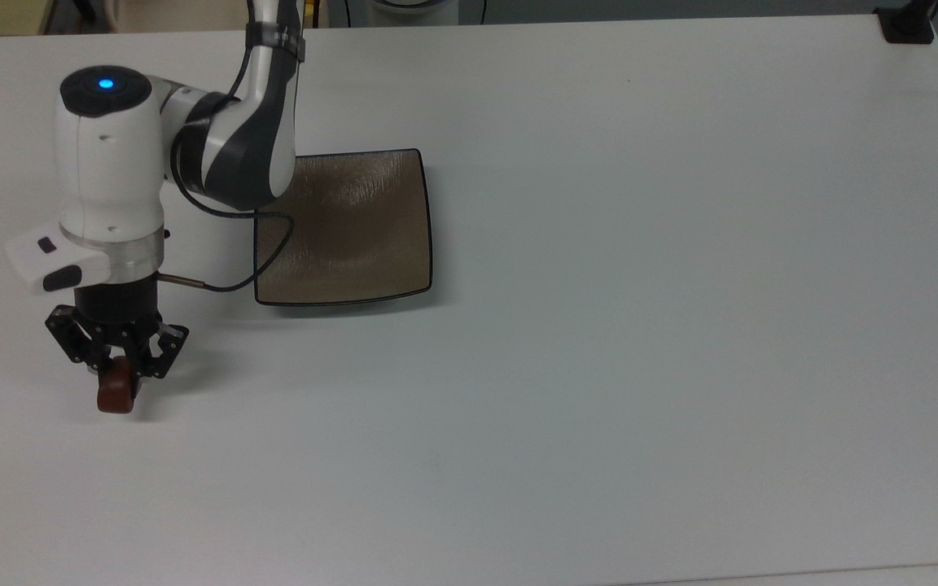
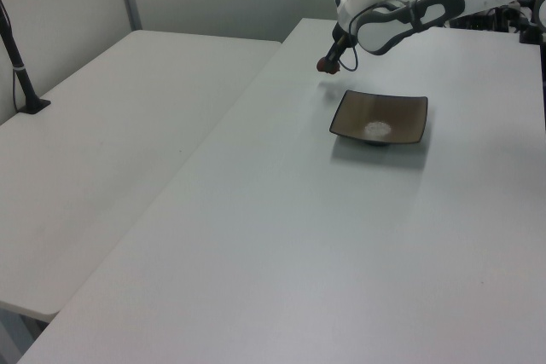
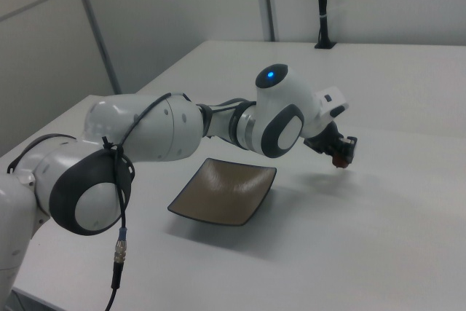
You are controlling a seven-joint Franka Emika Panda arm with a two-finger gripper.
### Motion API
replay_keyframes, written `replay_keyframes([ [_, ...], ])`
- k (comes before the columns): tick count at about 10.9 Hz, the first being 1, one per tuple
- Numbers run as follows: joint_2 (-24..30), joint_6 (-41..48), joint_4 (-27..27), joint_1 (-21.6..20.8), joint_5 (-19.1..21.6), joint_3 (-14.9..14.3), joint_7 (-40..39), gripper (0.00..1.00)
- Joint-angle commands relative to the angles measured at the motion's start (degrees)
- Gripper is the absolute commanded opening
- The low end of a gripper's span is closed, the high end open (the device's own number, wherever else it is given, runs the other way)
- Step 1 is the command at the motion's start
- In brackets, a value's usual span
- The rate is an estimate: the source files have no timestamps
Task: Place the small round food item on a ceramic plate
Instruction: 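Lift the grasped dark-red item up off the table, then carry the held item over the brown square plate and lower it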
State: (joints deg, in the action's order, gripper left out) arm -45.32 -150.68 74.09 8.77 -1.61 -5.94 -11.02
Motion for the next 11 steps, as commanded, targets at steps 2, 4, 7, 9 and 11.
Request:
replay_keyframes([
  [2, 9.70, 11.77, 4.93, -0.42, 0.29, 0.49, -0.32, 0.30],
  [4, 14.10, 19.34, 5.10, -0.42, 0.29, 1.89, -0.32, 0.30],
  [7, 20.17, 31.28, 5.36, -0.95, 0.38, 3.22, -0.49, 0.30],
  [9, 25.69, 36.23, 9.73, -0.95, 2.83, 3.92, -0.93, 0.30],
  [11, 32.81, 39.74, 17.55, -1.91, 3.11, 4.97, -0.93, 0.30],
])
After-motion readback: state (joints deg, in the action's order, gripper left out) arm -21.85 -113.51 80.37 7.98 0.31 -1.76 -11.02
